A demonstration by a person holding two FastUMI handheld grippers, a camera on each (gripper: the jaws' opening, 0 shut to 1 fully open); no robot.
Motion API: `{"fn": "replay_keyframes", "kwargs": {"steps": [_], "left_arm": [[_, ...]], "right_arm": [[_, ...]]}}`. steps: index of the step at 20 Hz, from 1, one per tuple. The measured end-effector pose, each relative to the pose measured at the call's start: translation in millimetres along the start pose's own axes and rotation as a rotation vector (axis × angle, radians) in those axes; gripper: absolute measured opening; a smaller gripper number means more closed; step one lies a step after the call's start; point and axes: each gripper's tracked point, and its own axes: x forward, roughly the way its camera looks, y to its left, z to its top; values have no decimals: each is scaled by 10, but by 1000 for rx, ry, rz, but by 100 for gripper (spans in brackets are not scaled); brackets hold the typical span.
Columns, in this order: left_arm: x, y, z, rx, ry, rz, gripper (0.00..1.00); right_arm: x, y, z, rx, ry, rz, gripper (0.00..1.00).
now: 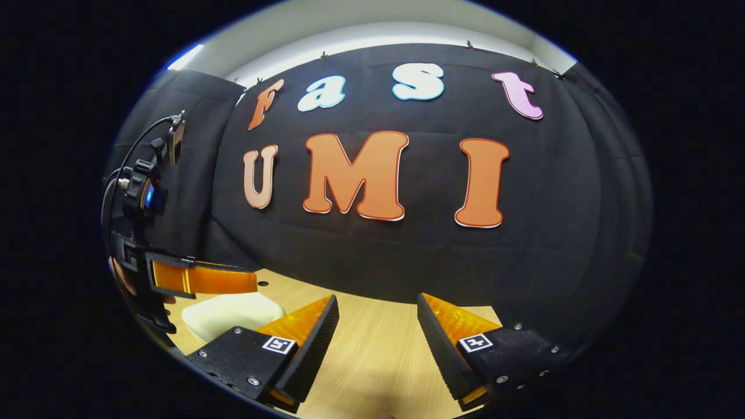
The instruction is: First open the suitcase, pack the skin care products into it, and then close the suitcase.
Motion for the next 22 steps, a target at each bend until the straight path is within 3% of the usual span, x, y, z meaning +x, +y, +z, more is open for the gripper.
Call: {"fn": "replay_keyframes", "kwargs": {"steps": [4,11,19,22], "left_arm": [[-61,-26,112,54,-88,137,96],[-169,21,143,167,-198,300,96],[-197,-98,95,172,-215,319,96],[-180,-199,90,220,-215,317,96]], "right_arm": [[-19,-60,45,-16,-31,-11,88],[-90,-124,-53,-49,-41,-11,88],[-176,-212,-56,-79,-74,-9,88],[-174,-229,-62,-94,-74,-13,89]]}}
